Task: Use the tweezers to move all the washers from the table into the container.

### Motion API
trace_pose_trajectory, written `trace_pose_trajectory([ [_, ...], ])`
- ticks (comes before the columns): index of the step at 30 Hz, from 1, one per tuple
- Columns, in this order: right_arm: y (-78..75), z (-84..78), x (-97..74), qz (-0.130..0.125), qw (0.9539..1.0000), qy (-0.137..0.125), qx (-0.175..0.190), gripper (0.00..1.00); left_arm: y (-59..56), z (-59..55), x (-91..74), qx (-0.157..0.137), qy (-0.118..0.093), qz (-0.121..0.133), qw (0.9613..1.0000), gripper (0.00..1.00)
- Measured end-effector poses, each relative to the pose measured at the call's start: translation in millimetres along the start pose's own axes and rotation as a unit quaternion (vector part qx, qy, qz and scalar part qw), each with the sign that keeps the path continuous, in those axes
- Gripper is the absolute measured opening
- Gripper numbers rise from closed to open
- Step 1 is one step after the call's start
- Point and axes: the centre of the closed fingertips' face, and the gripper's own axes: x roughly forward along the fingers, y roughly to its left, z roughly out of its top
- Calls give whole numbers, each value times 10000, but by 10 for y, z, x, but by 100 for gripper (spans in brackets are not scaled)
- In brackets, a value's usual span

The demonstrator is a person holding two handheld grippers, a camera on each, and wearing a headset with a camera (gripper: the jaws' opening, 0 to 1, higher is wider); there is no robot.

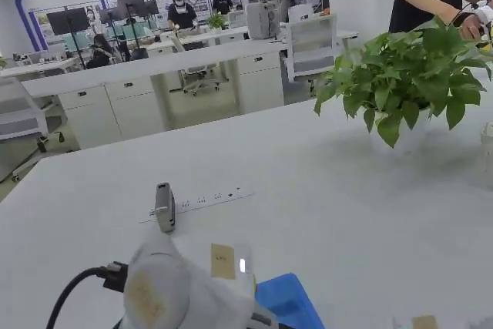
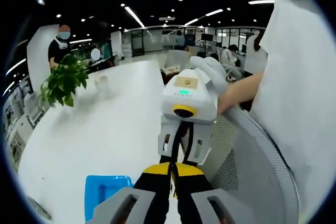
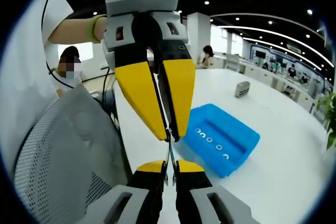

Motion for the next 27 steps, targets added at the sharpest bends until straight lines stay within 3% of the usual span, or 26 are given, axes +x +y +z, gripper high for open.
trace_pose_trajectory([
  [4,37,-68,52,93,9996,223,-149,4,-25,-124,-23,168,198,63,9996,0],
  [6,11,-130,63,77,9981,480,-385,4,-20,-207,-40,203,299,143,9992,0],
  [12,-92,-180,187,135,9950,775,-610,4,89,-457,-96,-30,440,495,9978,0],
  [14,-111,-210,256,222,9926,945,-727,5,119,-555,-106,-122,516,568,9970,0],
  [18,-97,-285,394,444,9822,1398,-1175,5,125,-722,-106,-261,614,663,9956,0],
  [19,-89,-296,431,480,9816,1416,-1191,5,125,-757,-104,-311,641,687,9951,0],
  [20,-89,-281,469,488,9824,1366,-1180,4,139,-870,-119,-358,849,777,9927,0],
  [21,-88,-283,489,514,9820,1376,-1189,4,142,-903,-114,-340,863,793,9925,0],
  [27,-40,-339,586,681,9814,1385,-1138,6,101,-1179,-123,-871,902,831,9886,0],
])
